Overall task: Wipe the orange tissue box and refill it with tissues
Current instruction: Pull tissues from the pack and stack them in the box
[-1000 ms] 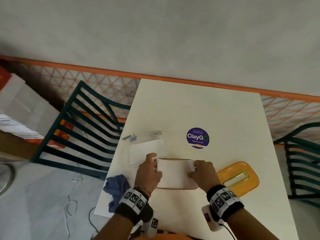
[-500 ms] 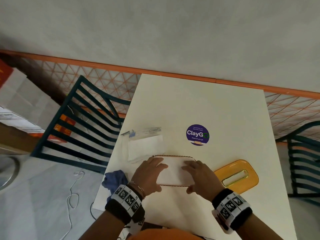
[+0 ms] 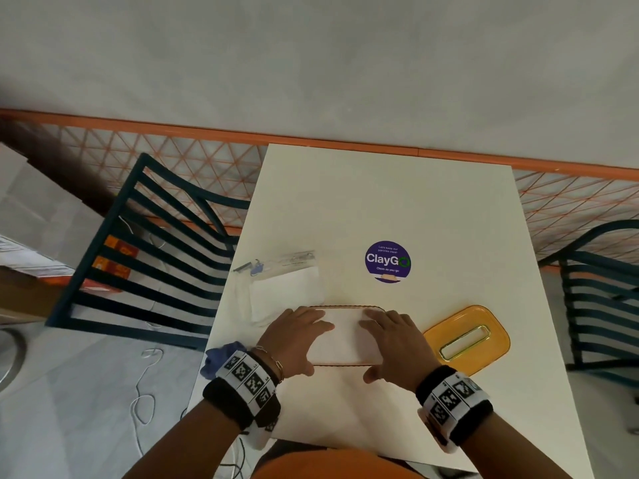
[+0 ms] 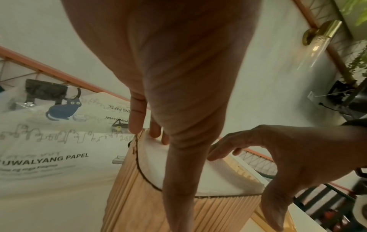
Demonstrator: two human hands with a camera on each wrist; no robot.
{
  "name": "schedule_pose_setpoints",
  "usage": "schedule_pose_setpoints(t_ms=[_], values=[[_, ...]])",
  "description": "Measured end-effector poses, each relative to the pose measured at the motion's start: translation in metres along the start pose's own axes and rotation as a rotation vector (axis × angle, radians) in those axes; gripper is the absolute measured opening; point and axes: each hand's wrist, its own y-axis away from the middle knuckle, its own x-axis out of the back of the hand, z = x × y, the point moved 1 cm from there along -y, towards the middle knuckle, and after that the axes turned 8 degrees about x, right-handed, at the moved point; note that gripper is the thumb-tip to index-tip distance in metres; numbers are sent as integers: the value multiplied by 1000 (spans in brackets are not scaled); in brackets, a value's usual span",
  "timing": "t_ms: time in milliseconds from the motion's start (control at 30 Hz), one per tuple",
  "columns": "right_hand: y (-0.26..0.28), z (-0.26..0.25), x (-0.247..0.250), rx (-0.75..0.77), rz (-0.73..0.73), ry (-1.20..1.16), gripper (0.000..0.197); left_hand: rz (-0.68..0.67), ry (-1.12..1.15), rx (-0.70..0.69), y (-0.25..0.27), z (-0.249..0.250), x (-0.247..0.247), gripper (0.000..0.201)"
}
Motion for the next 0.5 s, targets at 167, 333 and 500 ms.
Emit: schedule_pose_setpoints(t_ms=[167, 333, 500], values=[[-4, -2, -3, -45, 19, -16, 109, -50, 2, -35, -3, -3, 3, 93], [-9, -3, -1, -56, 20, -29, 108, -122, 73, -57, -8, -11, 13, 90], [-14, -6, 1, -66, -34, 9, 111, -192, 2, -84, -15, -18, 24, 70]])
